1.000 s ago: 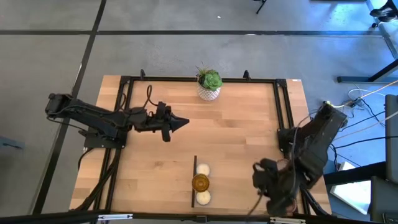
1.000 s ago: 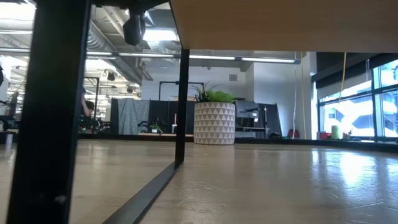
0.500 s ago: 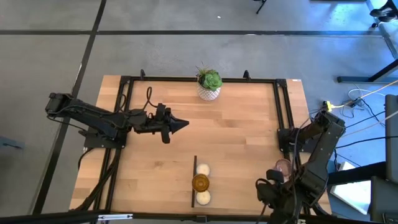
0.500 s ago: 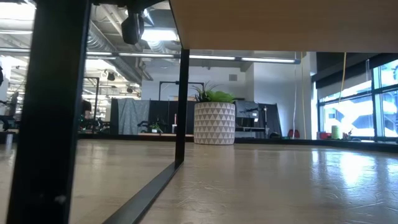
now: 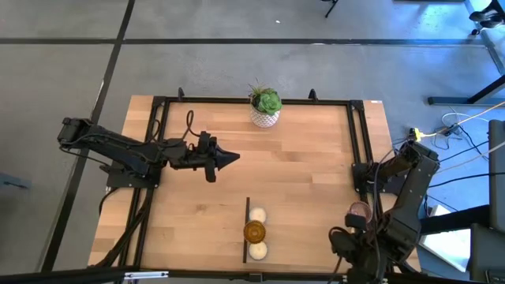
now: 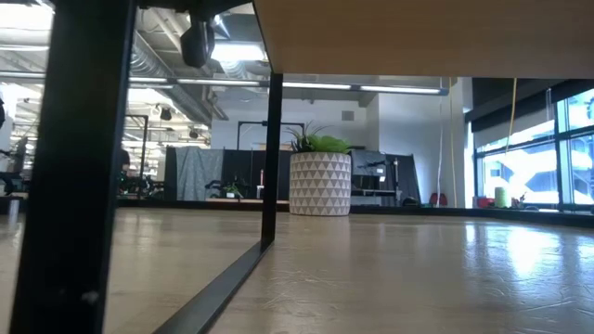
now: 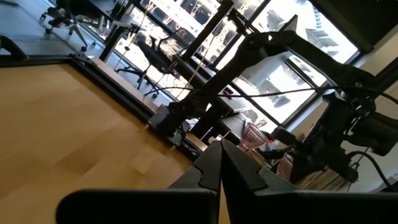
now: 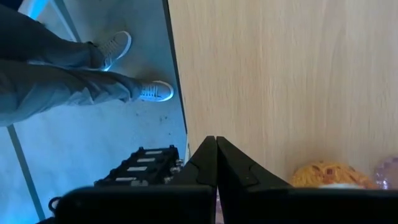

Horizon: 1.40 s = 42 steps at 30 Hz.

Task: Pick & Place candle stick holders
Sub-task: Adjust the purple glass candle holders on the shelf

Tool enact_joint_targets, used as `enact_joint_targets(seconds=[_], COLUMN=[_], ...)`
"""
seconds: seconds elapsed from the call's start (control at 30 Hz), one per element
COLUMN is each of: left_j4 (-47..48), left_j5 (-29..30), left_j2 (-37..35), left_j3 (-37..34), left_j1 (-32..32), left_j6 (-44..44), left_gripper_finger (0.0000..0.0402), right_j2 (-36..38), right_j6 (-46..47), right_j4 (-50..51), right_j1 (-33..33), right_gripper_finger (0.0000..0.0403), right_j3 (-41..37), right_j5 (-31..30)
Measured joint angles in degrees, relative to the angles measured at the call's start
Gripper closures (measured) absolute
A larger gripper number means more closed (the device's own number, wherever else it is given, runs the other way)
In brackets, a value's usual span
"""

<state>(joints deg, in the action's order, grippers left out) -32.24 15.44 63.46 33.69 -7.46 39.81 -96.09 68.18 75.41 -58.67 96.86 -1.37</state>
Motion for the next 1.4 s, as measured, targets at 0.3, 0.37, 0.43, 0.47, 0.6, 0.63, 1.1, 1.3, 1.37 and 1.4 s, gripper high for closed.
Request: enact_joint_targets(seconds=[0.3, 0.37, 0.43, 0.47, 0.6, 0.63, 1.1, 1.3, 1.37, 1.4], left_j4=[1.0, 1.0, 1.0, 1.1, 1.2, 1.2, 1.2, 0.7, 0.7, 0.7], left_j5=[0.0, 0.0, 0.0, 0.0, 0.1, 0.3, 1.4, 1.5, 1.6, 1.6], left_j2=[0.0, 0.0, 0.0, 0.0, 0.0, 0.0, 0.0, 0.0, 0.0, 0.0], left_j3=[0.0, 0.0, 0.0, 0.0, 0.0, 0.0, 0.0, 0.0, 0.0, 0.0], left_j1=[0.0, 0.0, 0.0, 0.0, 0.0, 0.0, 0.0, 0.0, 0.0, 0.0], left_j6=[0.0, 0.0, -0.1, -0.1, -0.1, -0.1, 0.0, 0.0, 0.0, 0.0], left_gripper_finger=[0.0398, 0.0398, 0.0398, 0.0398, 0.0398, 0.0398, 0.0398, 0.0398, 0.0398, 0.0398], right_j2=[0.0, 0.0, 0.0, 0.0, 0.0, 0.0, 0.0, 0.1, 0.1, 0.1], right_j6=[0.2, -0.2, -1.2, -1.5, -4.5, -5.4, -7.7, -8.2, -8.2, -8.2], right_j4=[0.9, 1.3, 1.8, 2.3, 3.3, 3.5, 14.6, 14.6, 14.6, 14.6], right_j1=[-0.1, -0.1, 0.8, 1.4, 4.1, 4.8, 10.5, 11.9, 12.5, 12.8], right_gripper_finger=[0.0403, 0.0403, 0.0403, 0.0403, 0.0403, 0.0403, 0.0403, 0.0403, 0.0403, 0.0403], right_j3=[0.0, 0.0, 0.0, 0.0, 0.0, 0.0, 0.2, 0.2, 0.2, 0.2], right_j5=[0.0, -1.2, -2.4, -2.9, -4.2, -4.4, -4.5, -4.6, -4.7, -4.7])
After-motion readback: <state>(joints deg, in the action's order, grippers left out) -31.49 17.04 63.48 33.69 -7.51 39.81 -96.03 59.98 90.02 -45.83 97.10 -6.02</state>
